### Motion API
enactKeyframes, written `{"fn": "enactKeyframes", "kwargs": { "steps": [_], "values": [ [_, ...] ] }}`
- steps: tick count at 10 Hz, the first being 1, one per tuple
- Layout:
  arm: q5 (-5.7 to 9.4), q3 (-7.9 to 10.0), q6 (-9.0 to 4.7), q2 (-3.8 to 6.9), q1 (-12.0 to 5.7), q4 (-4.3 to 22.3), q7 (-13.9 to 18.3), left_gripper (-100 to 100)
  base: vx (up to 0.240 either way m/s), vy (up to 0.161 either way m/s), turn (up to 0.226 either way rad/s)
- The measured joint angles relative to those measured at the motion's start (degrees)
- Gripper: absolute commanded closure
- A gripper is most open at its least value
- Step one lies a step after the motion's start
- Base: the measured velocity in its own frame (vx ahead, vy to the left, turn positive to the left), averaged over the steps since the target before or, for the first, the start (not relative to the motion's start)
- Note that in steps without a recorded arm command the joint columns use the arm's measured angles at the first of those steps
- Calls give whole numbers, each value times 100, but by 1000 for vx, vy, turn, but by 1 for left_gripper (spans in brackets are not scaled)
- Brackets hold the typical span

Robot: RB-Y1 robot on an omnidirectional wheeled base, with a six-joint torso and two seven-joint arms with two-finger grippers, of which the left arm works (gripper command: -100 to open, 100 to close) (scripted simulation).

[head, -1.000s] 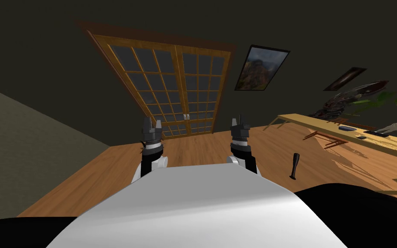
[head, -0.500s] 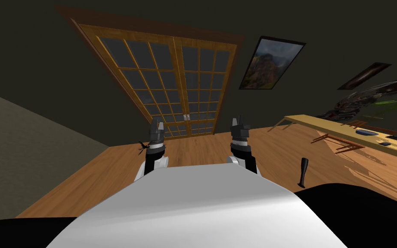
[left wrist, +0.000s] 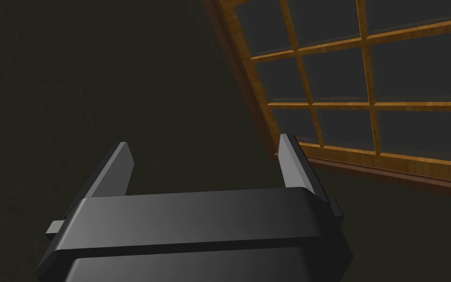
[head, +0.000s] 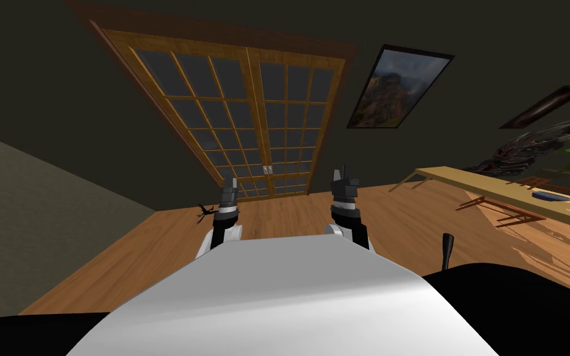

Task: Pull the door open

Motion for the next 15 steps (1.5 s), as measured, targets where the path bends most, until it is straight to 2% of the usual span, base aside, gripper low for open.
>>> {"fn": "enactKeyframes", "kwargs": {
  "steps": [2, 5, 9, 12, 15],
  "values": [
    [-79, -25, -64, -13, -33, 232, -223, -100, 94, -20, 36],
    [-145, 33, -132, 59, -91, 539, -489, -100, 94, -32, 38],
    [-275, 77, -173, 97, -254, 1006, -914, -100, 100, -20, 38],
    [-352, 144, -323, 140, -366, 1475, -1240, -100, 97, -29, 41],
    [-446, 192, -363, 182, -472, 1829, -1567, -100, 97, -32, 40]
  ]
}}
